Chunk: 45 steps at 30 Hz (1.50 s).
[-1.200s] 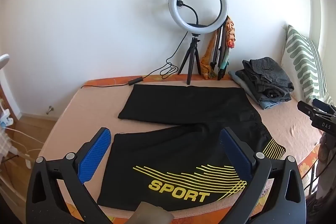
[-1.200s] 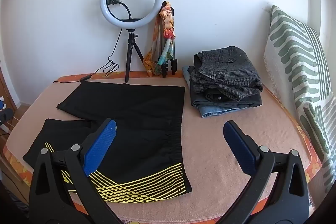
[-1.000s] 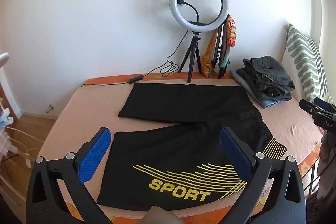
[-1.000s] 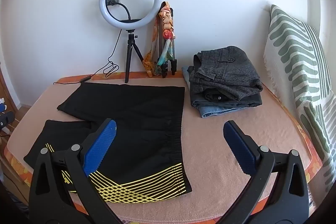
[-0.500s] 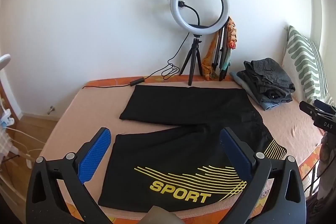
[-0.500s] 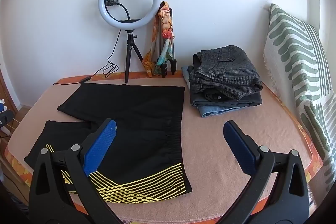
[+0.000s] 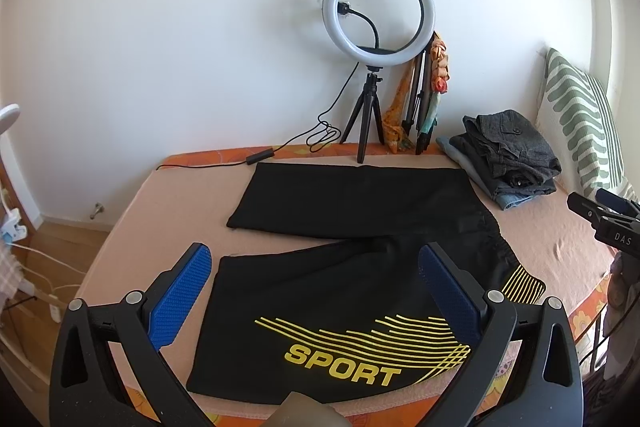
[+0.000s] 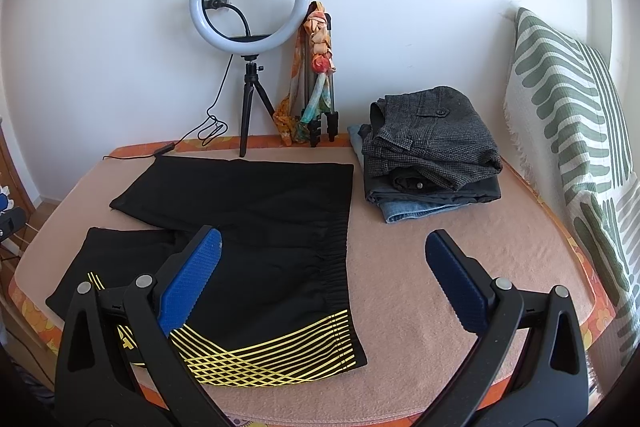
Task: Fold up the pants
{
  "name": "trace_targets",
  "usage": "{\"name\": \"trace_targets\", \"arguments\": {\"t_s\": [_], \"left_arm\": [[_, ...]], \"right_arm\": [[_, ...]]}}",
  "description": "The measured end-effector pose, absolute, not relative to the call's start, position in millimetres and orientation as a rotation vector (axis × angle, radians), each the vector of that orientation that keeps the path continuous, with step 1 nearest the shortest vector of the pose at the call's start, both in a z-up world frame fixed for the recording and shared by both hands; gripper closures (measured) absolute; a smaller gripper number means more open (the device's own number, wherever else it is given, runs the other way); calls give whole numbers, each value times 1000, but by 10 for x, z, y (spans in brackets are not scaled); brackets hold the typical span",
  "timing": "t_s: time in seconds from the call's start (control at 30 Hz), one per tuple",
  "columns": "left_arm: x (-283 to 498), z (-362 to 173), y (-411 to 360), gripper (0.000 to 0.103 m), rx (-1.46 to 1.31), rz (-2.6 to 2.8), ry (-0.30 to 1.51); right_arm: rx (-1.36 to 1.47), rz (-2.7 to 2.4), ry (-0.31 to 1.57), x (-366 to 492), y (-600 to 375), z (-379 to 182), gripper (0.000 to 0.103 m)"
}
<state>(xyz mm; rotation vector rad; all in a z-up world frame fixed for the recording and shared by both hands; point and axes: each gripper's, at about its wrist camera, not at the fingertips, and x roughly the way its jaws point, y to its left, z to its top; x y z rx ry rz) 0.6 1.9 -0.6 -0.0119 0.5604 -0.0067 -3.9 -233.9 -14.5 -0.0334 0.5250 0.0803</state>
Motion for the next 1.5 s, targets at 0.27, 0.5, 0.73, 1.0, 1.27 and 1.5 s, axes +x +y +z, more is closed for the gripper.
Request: {"name": "trace_targets", "arguments": {"t_s": [0.27, 0.5, 0.73, 1.0, 1.27, 1.5], "left_arm": [[-6, 9, 6, 0, -11, -3, 554], [-13, 17, -5, 0, -11, -3, 551], [-12, 20, -7, 0, -11, -2, 549], [-18, 27, -14, 0, -9, -4, 546], [-19, 25, -10, 0, -10, -5, 549], [-23, 20, -11, 0, -7, -6, 547]], "right_arm": [[-34, 82, 525, -37, -2337, -136, 0], [-33, 81, 524, -38, -2338, -138, 0], [-34, 81, 525, -37, -2332, -143, 0], [-35, 81, 523, -43, -2338, -148, 0], [-36, 82, 521, -44, -2328, -146, 0], [-35, 83, 521, -42, -2329, -145, 0]]}}
